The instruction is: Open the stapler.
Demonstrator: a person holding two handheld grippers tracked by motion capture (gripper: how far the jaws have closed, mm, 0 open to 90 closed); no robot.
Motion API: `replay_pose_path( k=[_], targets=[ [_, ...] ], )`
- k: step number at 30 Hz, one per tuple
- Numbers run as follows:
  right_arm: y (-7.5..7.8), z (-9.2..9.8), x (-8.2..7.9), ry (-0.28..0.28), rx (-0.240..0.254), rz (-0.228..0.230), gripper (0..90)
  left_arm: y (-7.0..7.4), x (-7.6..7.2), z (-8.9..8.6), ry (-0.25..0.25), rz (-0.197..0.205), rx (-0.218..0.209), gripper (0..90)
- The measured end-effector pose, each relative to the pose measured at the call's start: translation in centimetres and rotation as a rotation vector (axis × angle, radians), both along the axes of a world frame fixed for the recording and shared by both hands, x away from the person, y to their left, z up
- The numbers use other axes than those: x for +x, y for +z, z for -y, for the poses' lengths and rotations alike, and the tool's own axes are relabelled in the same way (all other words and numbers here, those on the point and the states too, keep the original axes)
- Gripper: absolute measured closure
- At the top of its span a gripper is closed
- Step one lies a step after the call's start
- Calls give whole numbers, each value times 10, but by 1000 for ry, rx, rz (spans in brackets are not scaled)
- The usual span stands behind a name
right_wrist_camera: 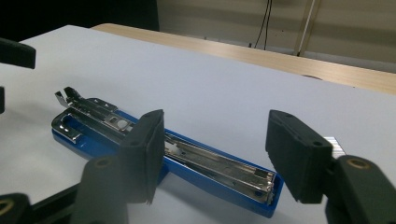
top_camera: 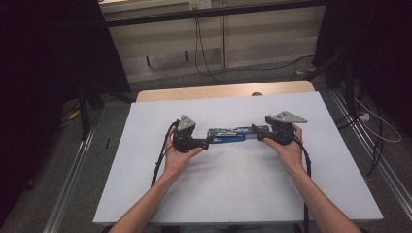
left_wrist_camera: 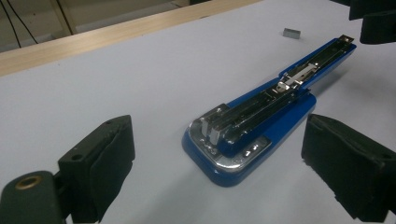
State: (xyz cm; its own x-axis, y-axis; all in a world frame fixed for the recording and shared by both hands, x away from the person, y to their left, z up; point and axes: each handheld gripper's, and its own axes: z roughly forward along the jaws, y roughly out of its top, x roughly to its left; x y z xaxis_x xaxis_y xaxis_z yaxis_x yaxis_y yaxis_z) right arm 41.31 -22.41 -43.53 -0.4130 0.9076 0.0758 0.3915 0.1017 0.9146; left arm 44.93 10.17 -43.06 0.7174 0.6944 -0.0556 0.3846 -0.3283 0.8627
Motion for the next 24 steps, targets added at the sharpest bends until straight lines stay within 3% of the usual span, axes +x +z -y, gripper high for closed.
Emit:
replay_pose_path(
  k=[4,9,11,12,16,24],
  targets=[
    [3,2,-2,-10,20,9,250,6,-3,-6,4,-1,-25,75],
    [4,4,-4,-6,20,11,211,6,-6,-16,12,11,-19,65],
    [5,4,-4,-3,22,4,191,7,-8,-22,25,20,-34,65],
    [5,4,-5,1,22,-5,186,10,-8,-28,31,20,-68,65],
    [6,5,-7,5,23,-6,178,14,-14,-35,47,41,-88,59],
    [10,9,-10,-2,17,9,150,14,-31,-53,36,33,-43,59]
  ],
)
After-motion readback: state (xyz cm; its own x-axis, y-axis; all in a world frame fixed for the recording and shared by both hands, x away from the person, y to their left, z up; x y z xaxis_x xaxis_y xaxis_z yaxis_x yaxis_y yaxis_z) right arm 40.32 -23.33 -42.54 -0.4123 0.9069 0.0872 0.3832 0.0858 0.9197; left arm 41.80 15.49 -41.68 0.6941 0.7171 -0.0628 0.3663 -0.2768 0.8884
